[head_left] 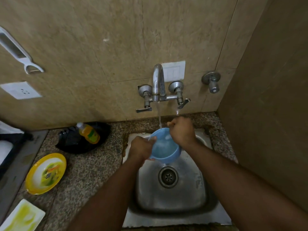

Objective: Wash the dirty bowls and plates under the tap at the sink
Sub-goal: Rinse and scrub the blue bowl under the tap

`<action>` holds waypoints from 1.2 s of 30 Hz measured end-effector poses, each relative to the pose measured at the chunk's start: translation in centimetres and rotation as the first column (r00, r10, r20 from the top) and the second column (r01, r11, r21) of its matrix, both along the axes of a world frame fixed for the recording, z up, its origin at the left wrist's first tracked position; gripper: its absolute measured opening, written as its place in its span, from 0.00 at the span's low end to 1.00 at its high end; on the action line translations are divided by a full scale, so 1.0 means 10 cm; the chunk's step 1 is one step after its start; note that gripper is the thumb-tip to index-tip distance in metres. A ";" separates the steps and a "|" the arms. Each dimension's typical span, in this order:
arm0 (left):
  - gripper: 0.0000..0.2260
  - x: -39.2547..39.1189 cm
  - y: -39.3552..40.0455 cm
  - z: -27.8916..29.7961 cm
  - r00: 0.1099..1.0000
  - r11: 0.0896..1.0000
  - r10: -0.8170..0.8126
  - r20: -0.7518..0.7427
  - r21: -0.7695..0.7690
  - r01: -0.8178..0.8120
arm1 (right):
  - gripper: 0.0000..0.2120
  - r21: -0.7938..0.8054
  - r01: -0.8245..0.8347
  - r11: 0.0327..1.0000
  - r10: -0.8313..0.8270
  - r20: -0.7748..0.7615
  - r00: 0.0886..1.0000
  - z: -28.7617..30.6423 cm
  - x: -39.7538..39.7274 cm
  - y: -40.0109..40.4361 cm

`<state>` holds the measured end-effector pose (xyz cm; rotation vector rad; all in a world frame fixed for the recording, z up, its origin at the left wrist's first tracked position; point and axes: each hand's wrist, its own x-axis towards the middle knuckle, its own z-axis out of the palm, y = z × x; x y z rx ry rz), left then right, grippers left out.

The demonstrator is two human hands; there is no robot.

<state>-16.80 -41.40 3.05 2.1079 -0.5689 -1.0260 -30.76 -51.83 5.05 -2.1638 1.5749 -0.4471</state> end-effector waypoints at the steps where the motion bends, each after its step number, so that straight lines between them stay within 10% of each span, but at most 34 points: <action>1: 0.19 0.00 -0.01 -0.04 0.991 0.999 -0.038 0.128 0.025 0.035 | 0.15 -0.020 -0.021 1.000 0.021 -0.003 1.000 0.01 -0.01 0.01; 5: 0.22 0.00 -0.01 -0.13 0.966 0.997 -0.077 0.245 0.004 0.079 | 0.08 0.308 -0.064 0.949 -0.032 0.297 0.954 -0.01 -0.15 0.07; 8: 0.14 -0.02 -0.09 -0.12 0.924 0.977 -0.205 0.321 0.019 0.211 | 0.08 0.731 -0.048 0.681 -0.382 0.410 0.828 -0.05 -0.17 0.19; 15: 0.15 -0.11 -0.39 0.07 0.789 0.942 -0.245 0.563 -0.052 0.330 | 0.15 0.561 0.142 0.816 -0.440 0.443 0.781 0.08 0.00 0.21; 18: 0.26 -0.17 -0.52 0.10 0.939 0.971 -0.122 0.322 -0.155 0.180 | 0.14 0.314 0.207 0.927 -0.336 0.448 0.828 0.20 -0.01 0.23; 20: 0.27 -0.29 -0.55 0.12 0.989 0.970 0.052 -0.141 -0.230 -0.084 | 0.19 0.131 0.185 0.974 -0.225 0.467 0.855 0.25 -0.03 0.29; 24: 0.28 -0.48 -0.43 0.02 0.730 0.913 0.009 -0.683 -0.292 -0.285 | 0.18 0.032 0.147 0.989 -0.140 0.551 0.823 0.10 -0.05 0.24; 27: 0.22 -0.43 -0.28 0.00 0.650 0.894 -0.054 -0.758 -0.327 -0.306 | 0.11 0.386 0.098 0.917 -0.374 0.750 0.546 0.02 -0.10 0.06; 29: 0.22 -0.32 -0.21 0.07 0.728 0.920 -0.046 -0.684 -0.313 -0.236 | 0.07 0.654 -0.055 0.755 -0.581 0.704 0.408 0.02 -0.11 0.00; 32: 0.19 -0.12 -0.09 0.29 0.901 0.960 -0.034 -0.432 -0.265 -0.091 | 0.12 0.846 -0.188 0.500 -0.731 0.528 0.433 -0.06 -0.08 0.02; 36: 0.10 0.02 0.05 0.62 0.998 0.932 -0.055 -0.008 -0.359 0.048 | 0.16 0.883 -0.226 0.410 -0.770 0.469 0.434 -0.22 0.11 0.13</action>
